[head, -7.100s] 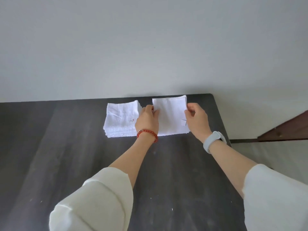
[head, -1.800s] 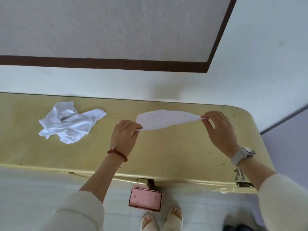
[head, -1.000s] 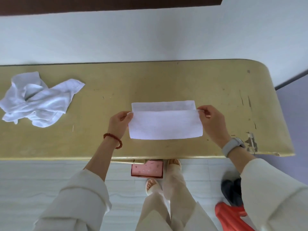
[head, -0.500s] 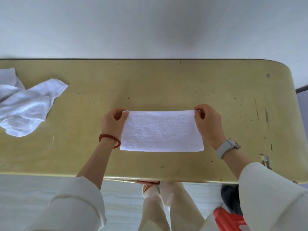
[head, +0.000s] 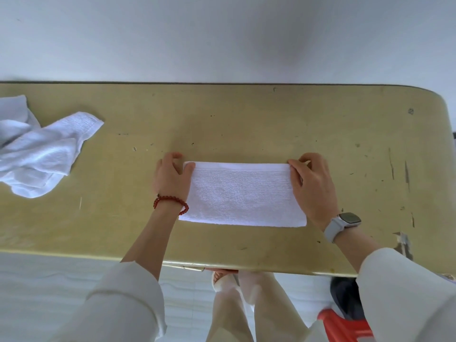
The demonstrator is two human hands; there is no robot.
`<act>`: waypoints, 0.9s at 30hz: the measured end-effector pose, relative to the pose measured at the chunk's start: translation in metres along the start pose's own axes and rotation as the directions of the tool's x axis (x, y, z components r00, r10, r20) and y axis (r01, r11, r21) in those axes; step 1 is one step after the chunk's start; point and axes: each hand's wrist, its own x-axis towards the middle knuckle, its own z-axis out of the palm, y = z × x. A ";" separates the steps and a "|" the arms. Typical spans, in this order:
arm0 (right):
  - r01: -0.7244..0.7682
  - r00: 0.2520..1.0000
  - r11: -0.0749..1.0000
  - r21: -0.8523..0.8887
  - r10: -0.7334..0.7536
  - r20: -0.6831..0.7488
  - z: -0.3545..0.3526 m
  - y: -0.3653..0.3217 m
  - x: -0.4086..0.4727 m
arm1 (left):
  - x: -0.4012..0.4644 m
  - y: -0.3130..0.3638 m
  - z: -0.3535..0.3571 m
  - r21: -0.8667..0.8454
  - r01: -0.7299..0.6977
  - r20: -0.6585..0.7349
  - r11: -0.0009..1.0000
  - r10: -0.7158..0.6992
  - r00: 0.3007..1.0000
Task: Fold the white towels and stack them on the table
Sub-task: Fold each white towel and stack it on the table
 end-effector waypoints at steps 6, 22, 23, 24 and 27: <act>0.233 0.970 0.962 -0.144 -0.219 0.107 -0.006 0.013 -0.017 | -0.049 -0.007 0.011 0.410 -0.478 -0.014 0.777 0.530 0.848; 0.420 0.878 0.904 0.084 -0.427 0.216 -0.002 -0.019 -0.071 | -0.026 -0.073 -0.009 0.527 -0.565 0.054 0.635 0.638 0.768; 0.440 0.865 0.893 0.097 -0.450 0.222 0.000 -0.019 -0.069 | -0.032 -0.075 -0.010 0.516 -0.580 0.004 0.630 0.676 0.737; 0.471 0.845 0.876 0.103 -0.482 0.233 0.002 -0.019 -0.067 | -0.041 -0.075 -0.009 0.495 -0.615 -0.037 0.614 0.722 0.691; 0.581 0.768 0.808 0.093 -0.583 0.266 0.006 -0.018 -0.060 | -0.078 -0.074 0.000 0.325 -0.756 -0.071 0.568 0.812 0.579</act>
